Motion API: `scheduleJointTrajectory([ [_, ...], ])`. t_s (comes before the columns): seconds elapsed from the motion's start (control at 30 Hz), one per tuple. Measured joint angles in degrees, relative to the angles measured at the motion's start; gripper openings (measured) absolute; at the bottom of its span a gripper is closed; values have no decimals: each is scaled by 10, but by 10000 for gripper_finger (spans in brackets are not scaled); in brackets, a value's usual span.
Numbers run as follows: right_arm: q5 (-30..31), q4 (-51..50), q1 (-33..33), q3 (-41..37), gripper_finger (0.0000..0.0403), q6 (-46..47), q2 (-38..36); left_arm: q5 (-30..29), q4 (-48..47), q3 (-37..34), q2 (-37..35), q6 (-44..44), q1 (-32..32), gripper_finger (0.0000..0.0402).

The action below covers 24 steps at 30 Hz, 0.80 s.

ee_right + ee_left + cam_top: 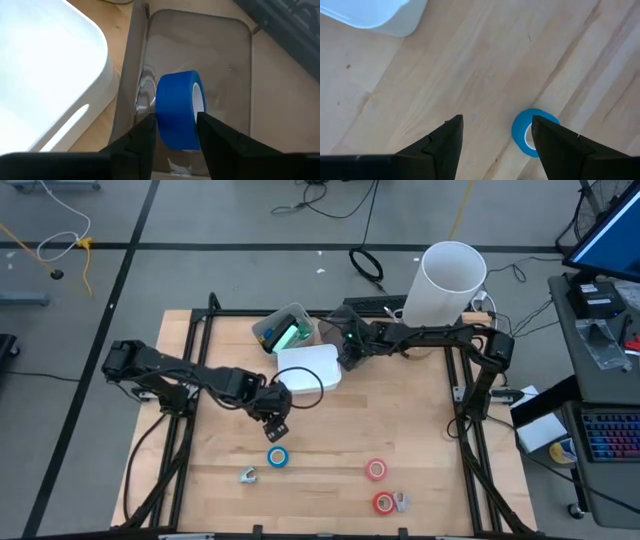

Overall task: Pick and place Stapler, Stapler remover, tape
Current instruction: Put the dark blue tape into the black bin, then put the blue tape into the black bin

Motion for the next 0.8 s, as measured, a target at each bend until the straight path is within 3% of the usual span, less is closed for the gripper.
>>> scheduleJointTrajectory([
  [0.2, -45, -2, 0, 0, 135, -3, 0, 2, 0, 0, 0, -11, -20, 232],
  [0.43, -45, -5, 1, 0, 135, -5, -11, 2, 0, 0, 0, -40, -37, 232],
  [0.67, -45, -8, 5, 0, 131, -14, -64, 1, 0, 0, 0, -66, -56, 232],
  [0.8, -89, -11, 17, 0, 130, -15, -114, -2, 10, 0, 1, -61, -82, 232],
])
